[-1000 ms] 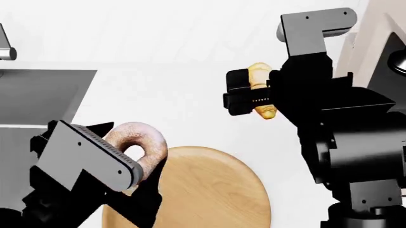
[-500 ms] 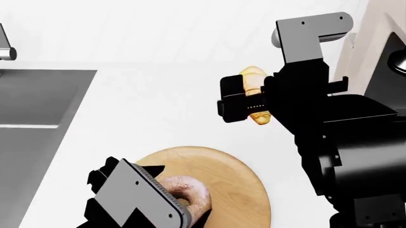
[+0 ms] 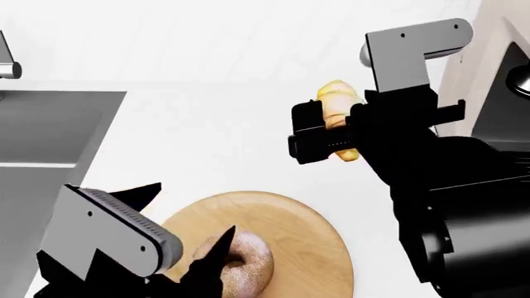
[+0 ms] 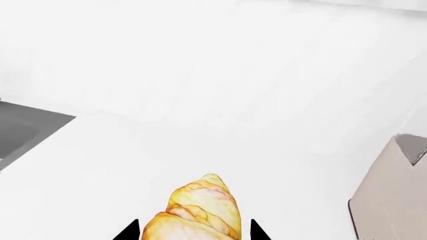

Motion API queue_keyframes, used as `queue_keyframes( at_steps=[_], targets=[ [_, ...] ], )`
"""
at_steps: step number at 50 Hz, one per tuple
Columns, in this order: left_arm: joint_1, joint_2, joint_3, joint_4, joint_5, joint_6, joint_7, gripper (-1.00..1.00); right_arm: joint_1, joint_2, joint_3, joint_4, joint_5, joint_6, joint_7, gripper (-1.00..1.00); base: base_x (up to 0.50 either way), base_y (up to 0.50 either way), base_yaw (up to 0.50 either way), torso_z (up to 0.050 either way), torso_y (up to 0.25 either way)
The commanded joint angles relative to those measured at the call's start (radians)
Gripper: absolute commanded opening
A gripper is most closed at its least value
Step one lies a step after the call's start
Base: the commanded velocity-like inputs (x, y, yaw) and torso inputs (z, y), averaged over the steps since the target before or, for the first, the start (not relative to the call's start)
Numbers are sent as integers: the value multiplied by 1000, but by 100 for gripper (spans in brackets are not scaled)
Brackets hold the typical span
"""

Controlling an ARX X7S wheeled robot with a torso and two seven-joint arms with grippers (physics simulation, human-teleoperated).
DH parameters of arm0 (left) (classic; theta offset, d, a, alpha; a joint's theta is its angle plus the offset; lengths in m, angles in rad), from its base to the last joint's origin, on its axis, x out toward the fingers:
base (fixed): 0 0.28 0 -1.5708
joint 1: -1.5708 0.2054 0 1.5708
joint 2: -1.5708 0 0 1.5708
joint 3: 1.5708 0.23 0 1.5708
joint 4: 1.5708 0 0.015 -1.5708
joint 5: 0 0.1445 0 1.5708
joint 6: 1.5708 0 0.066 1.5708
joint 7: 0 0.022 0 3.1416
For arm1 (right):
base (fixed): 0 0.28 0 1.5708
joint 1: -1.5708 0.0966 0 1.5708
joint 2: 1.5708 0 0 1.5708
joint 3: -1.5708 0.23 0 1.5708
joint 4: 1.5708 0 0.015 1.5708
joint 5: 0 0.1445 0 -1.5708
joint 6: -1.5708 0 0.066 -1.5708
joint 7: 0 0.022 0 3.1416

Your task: Place the pastries on the plates.

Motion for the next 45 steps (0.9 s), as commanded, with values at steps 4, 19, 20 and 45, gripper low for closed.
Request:
queue_keyframes(
  at_steps=[4, 19, 20, 45],
  targets=[
    [17, -79, -238, 73, 45, 73, -33, 100, -221, 37, 29, -514, -51, -51, 105, -100, 0, 0, 0, 0, 0],
    [-45, -135, -281, 44, 91, 100, -64, 100, -544, 76, 207, -971, -56, 20, 218, -100, 0, 0, 0, 1, 0],
    [-43, -139, -280, 43, 91, 102, -63, 100, -545, 74, 218, -973, -50, 19, 213, -100, 0, 0, 0, 0, 0],
    [-30, -160, -269, 34, 99, 106, -82, 100, -549, 77, 186, -919, -59, 4, 237, -100, -355, 0, 0, 0, 0]
  ],
)
